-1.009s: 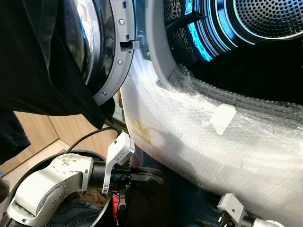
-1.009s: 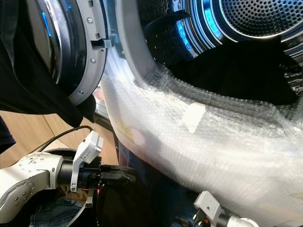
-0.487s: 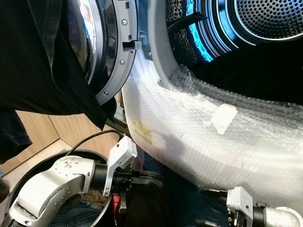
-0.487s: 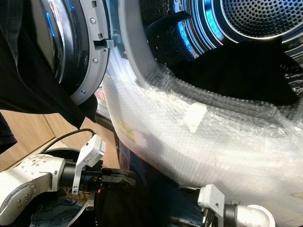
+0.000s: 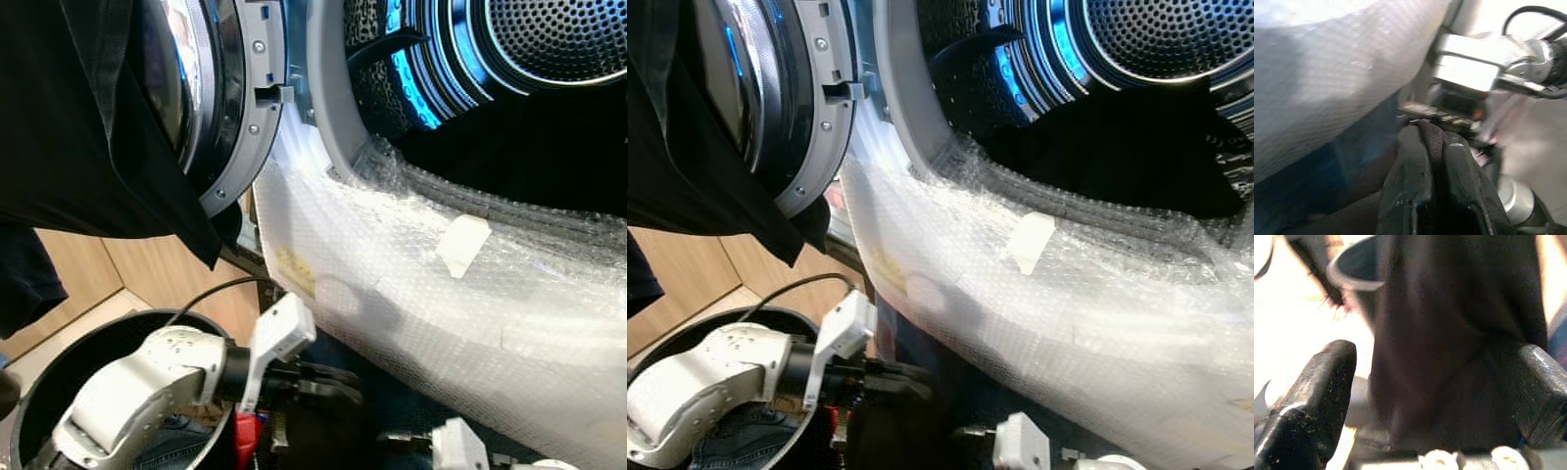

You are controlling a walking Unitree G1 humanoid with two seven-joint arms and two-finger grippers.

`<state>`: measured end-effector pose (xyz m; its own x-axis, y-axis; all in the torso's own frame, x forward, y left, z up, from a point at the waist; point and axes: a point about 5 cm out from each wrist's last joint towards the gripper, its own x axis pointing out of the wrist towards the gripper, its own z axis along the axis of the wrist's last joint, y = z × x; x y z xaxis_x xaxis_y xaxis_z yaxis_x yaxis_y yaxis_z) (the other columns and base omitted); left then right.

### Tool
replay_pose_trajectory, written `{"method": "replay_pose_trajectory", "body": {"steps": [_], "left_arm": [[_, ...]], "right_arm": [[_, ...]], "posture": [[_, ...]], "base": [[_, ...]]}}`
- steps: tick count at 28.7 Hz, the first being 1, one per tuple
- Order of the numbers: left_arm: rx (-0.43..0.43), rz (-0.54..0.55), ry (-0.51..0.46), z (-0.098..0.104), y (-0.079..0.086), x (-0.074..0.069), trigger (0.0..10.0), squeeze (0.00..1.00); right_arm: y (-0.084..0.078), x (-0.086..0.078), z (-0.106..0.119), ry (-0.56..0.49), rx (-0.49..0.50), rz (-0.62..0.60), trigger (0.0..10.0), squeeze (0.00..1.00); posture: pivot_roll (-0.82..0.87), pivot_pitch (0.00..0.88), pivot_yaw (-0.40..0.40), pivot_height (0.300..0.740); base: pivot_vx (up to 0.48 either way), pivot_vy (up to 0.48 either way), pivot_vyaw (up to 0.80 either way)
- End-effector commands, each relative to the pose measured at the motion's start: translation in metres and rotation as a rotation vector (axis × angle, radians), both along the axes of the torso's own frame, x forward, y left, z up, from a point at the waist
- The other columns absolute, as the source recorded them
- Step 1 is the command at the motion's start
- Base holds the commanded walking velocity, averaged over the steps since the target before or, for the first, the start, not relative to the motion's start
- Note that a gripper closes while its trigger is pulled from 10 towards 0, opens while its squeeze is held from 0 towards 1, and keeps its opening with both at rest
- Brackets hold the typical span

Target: Clothes washing

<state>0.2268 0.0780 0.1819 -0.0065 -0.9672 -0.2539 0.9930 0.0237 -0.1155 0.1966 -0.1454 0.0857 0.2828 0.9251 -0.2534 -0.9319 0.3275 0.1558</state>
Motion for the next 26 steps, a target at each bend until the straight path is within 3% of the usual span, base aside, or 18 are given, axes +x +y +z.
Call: {"method": "replay_pose_trajectory", "body": {"steps": [1, 7, 15, 18, 21, 26], "left_arm": [[0.009, -0.03, -0.037, 0.004, -0.006, -0.003, 0.0, 0.0], [-0.01, -0.055, -0.03, 0.006, -0.012, -0.007, 0.0, 0.0], [-0.039, -0.008, -0.063, 0.01, -0.019, -0.001, 0.0, 0.0], [-0.039, 0.042, -0.104, 0.015, -0.02, 0.009, 0.0, 0.0], [-0.054, 0.026, -0.11, 0.019, -0.022, 0.006, 0.0, 0.0], [-0.064, 0.085, -0.136, 0.022, -0.023, 0.015, 0.0, 0.0]], "right_arm": [[-0.001, 0.005, 0.005, -0.003, -0.004, -0.045, 10.0, 0.0], [-0.001, 0.002, 0.003, 0.006, -0.011, -0.037, 10.0, 0.0], [-0.001, 0.005, -0.003, 0.063, 0.006, -0.108, 10.0, 0.0], [0.0, 0.009, -0.004, 0.103, 0.015, -0.145, 10.0, 0.0], [0.004, 0.007, -0.005, 0.142, 0.054, -0.132, 10.0, 0.0], [0.005, 0.008, -0.006, 0.118, 0.038, -0.119, 10.0, 0.0]], "posture": [[0.13, 0.015, 0.019, 0.74], [0.14, 0.016, 0.012, 0.74], [0.14, 0.022, 0.011, 0.74], [0.14, 0.018, 0.012, 0.74], [0.15, 0.017, 0.009, 0.74], [0.15, 0.027, 0.014, 0.74]], "base": [[0.0, 0.0, 0.0], [0.0, 0.0, 0.0], [0.0, 0.0, 0.0], [0.0, 0.0, 0.0], [0.0, 0.0, 0.0], [0.0, 0.0, 0.0]]}}
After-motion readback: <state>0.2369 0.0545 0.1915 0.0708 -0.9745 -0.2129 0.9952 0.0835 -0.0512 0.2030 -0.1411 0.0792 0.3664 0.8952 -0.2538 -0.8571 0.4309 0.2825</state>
